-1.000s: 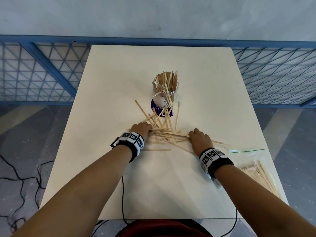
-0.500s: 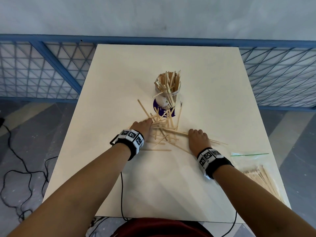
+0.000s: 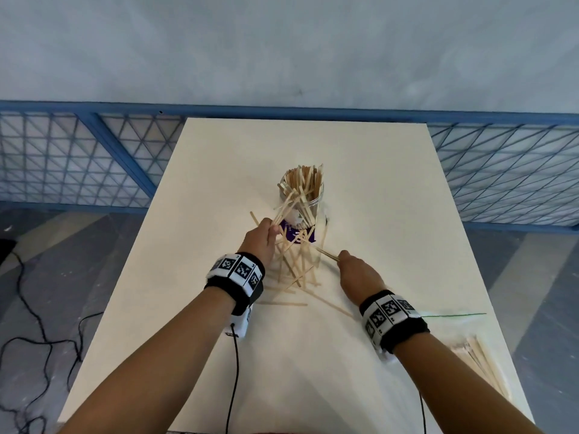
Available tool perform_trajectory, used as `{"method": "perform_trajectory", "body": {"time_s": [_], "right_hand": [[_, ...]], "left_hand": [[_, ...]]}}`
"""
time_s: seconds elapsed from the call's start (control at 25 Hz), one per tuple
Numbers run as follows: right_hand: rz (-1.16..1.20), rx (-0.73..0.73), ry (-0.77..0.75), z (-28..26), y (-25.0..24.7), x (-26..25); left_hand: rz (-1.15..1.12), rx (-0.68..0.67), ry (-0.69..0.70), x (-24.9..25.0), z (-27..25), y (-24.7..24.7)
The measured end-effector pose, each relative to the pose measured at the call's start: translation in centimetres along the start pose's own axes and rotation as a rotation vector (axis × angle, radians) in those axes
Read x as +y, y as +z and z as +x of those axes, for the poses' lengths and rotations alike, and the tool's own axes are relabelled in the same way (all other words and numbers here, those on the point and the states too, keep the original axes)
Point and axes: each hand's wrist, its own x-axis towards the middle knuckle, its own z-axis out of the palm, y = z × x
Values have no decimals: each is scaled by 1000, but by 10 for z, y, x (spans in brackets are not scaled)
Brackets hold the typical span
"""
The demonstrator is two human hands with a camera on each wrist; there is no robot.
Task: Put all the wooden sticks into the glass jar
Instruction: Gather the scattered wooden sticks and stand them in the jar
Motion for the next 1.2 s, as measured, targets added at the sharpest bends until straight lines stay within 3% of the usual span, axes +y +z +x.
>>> {"method": "perform_trajectory", "body": {"time_s": [0.2,0.28,0.4,0.56,0.64,0.76,0.84,0.92,1.08,1.2], "right_hand": [[335,183,76,11,-33,-13],[462,279,66,20,-46,-20],[583,366,31,33,-59,-30],[729,477,-32,54,-74,-39],[949,566,-57,66,-92,-44],[1375,652,-87,82,-128,-59],[1531,706,-129,88,-147,-71],[1592,746,-190,95,-155,-81],[1605,754,-236,111,-139,-93],[1447,710,-175,126,-108,-96]], "left_hand": [[-270,262,-107,23,19,-12],[-298,241,-182,28,24,-13],[-237,180,-186,32,34,-11],[-185,277,-166,42,54,-24],[-119,298,-95,46,69,-36],[23,137,40,51,89,-40],[10,90,77,56,96,-39],[-196,221,75,62,102,-40],[-905,433,44,69,114,-44],[-1075,480,32,72,124,-40]]}}
